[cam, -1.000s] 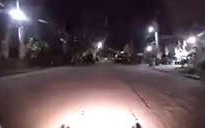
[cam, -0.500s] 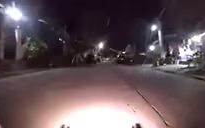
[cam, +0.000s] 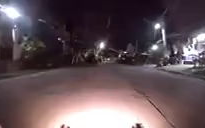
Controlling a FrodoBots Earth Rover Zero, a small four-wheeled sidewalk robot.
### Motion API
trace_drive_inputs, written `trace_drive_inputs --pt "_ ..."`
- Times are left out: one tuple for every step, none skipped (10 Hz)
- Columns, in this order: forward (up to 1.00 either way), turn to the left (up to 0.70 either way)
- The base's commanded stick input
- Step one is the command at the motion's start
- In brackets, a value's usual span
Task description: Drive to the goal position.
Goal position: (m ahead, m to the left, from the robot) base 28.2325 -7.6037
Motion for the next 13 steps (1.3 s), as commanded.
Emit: trace_drive_inputs --pt "0.85 0.00" --pt "0.85 0.00" --pt "0.85 0.00" --pt "0.85 0.00" --pt "0.85 -0.05" --pt "0.85 -0.05" --pt "0.85 -0.03" --pt "0.85 0.00" --pt "0.85 0.00" --pt "0.85 0.00" --pt "0.85 0.00" --pt "0.85 0.00" --pt "0.85 0.00"
